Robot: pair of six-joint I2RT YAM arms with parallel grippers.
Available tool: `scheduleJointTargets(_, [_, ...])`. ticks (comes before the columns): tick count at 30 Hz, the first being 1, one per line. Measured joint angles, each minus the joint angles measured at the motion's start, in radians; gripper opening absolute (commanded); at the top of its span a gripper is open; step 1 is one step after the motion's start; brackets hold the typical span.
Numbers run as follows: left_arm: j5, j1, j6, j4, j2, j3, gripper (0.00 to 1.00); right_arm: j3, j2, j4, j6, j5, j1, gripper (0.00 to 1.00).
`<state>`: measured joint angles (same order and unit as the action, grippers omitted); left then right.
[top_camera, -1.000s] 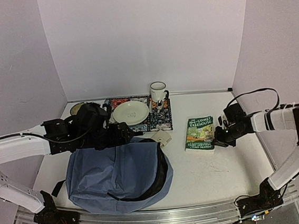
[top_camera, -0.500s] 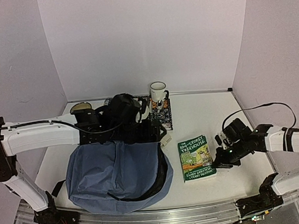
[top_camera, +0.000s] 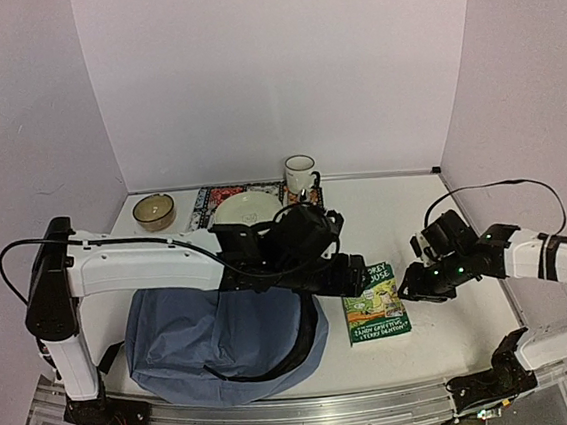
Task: Pack the student bag
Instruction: Pick up the book at the center of the board.
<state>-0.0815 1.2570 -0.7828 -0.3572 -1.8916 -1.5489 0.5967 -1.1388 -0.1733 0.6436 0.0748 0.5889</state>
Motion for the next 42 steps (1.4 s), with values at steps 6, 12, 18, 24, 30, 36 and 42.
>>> scheduleJointTargets(6, [-0.001,-0.002,-0.044,0.024,-0.092,-0.042,0.79,0.006,-0.12,0.012,-0.023,-0.024,-0.005,0.38])
scheduleJointTargets(12, [-0.017,-0.009,-0.082,0.041,-0.173,-0.055,0.75,0.006,-0.167,0.046,-0.036,0.005,-0.006,0.32])
scheduleJointTargets(18, [-0.015,-0.029,-0.11,0.053,-0.213,-0.055,0.72,0.006,-0.187,0.073,-0.042,0.061,-0.005,0.29])
scheduleJointTargets(24, [0.012,-0.071,-0.144,0.1,-0.224,-0.012,0.71,0.006,-0.19,0.092,-0.042,0.097,0.0,0.27])
scheduleJointTargets(30, [0.037,-0.096,-0.167,0.129,-0.266,0.008,0.71,0.006,-0.211,0.113,-0.038,0.115,0.02,0.26])
scheduleJointTargets(36, [0.06,-0.1,-0.186,0.173,-0.29,0.012,0.71,0.006,-0.223,0.122,-0.036,0.119,0.026,0.25])
scheduleJointTargets(42, [0.115,-0.105,-0.194,0.212,-0.324,0.012,0.72,0.006,-0.251,0.142,-0.033,0.12,0.04,0.23])
